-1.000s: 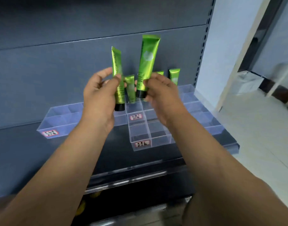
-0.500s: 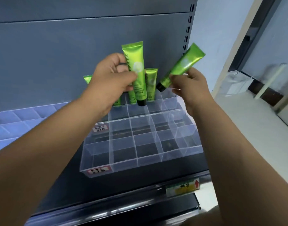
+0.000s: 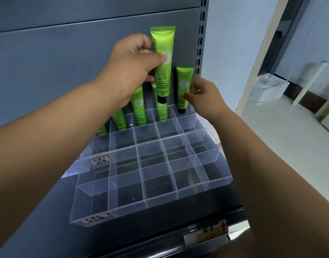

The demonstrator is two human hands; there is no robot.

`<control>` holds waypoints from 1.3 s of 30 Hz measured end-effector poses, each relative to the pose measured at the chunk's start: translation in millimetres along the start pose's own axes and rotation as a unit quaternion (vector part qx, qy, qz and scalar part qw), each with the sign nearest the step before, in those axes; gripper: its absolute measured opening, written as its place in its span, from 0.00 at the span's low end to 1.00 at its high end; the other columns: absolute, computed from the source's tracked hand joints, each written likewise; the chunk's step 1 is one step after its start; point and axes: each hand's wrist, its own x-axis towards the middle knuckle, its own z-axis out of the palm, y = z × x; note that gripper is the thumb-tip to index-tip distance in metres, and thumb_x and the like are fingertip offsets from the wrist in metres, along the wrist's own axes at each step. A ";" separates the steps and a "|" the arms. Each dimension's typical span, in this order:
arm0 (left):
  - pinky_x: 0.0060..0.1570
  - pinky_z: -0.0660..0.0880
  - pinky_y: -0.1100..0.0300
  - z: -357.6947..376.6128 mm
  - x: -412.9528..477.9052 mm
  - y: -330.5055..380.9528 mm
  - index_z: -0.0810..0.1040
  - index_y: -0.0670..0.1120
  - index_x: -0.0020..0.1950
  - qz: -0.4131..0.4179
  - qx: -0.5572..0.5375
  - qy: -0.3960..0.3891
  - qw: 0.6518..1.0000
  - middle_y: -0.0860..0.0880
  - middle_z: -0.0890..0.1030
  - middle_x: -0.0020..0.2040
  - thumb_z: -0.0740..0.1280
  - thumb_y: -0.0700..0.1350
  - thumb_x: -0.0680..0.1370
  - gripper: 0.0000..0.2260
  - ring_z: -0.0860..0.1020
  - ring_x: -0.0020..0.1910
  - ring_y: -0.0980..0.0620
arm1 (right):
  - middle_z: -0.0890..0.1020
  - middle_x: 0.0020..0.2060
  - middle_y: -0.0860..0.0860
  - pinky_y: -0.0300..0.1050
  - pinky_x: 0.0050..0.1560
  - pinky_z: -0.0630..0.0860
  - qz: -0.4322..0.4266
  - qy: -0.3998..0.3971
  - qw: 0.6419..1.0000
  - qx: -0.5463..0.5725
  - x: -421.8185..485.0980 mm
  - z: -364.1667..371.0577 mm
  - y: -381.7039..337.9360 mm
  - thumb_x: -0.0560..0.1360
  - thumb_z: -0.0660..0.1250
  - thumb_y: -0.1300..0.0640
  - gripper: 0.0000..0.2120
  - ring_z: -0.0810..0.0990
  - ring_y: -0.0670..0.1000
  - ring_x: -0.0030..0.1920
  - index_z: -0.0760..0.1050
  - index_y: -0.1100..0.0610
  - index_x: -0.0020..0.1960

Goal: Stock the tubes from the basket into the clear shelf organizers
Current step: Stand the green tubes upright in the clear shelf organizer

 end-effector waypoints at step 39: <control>0.52 0.83 0.46 16.5 -27.8 -36.1 0.74 0.42 0.42 -0.068 -0.022 -0.020 0.997 0.41 0.75 0.44 0.77 0.40 0.74 0.11 0.85 0.52 0.42 | 0.83 0.39 0.51 0.51 0.48 0.82 0.005 0.010 1.000 0.019 2.8 6.7 29.8 0.67 0.78 0.63 0.17 0.83 0.51 0.42 0.77 0.50 0.50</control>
